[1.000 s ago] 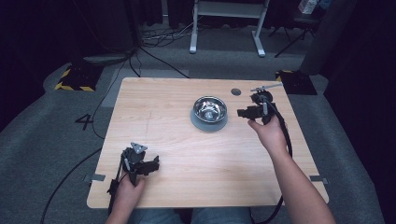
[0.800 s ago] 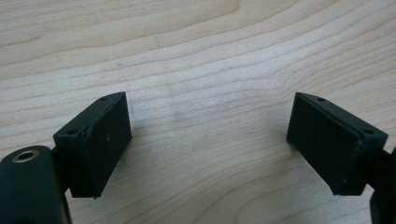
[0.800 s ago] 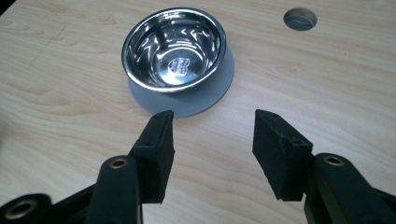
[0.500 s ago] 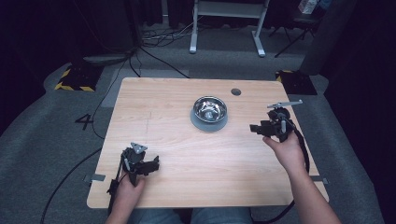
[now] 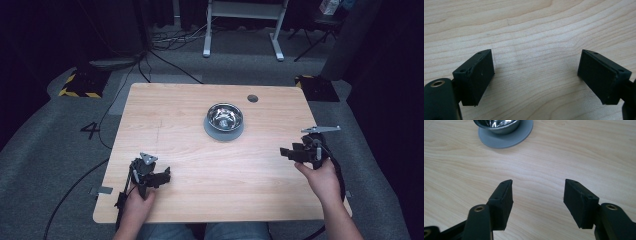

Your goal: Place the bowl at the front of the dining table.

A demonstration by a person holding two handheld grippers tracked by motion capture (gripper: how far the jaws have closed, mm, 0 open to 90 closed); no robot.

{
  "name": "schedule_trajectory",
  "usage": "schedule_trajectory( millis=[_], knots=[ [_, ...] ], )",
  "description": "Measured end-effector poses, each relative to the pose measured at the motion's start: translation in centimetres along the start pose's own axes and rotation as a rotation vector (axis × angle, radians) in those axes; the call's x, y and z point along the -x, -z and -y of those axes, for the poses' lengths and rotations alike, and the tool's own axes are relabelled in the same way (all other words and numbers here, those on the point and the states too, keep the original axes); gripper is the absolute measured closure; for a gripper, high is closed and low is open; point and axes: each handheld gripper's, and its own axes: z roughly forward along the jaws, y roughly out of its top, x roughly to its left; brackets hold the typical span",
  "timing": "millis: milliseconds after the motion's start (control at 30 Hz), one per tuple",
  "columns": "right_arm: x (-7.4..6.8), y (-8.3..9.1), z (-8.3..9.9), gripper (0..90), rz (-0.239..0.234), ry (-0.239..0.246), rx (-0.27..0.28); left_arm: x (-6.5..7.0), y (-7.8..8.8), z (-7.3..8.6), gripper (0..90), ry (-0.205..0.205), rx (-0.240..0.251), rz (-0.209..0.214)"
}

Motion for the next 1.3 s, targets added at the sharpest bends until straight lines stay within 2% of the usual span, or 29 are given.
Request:
schedule_trajectory(
  millis=[200,500,900,1300],
  knots=[
    [0.7,-0.8,1.5,36.8,-0.016,-0.012,-0.067,0.0,0.0,0.0,13.8,0.000,0.000,0.000],
    [1.3,-2.3,4.1,35.8,-0.007,-0.018,-0.082,0.0,0.0,0.0,13.8,0.000,0.000,0.000],
    [1.1,-4.2,7.3,35.7,-0.001,0.030,-0.036,0.0,0.0,0.0,13.8,0.001,0.000,0.000],
    [-0.6,-5.4,9.6,35.3,0.002,0.083,0.007,0.0,0.0,0.0,13.8,0.000,0.000,0.000]
  ],
)
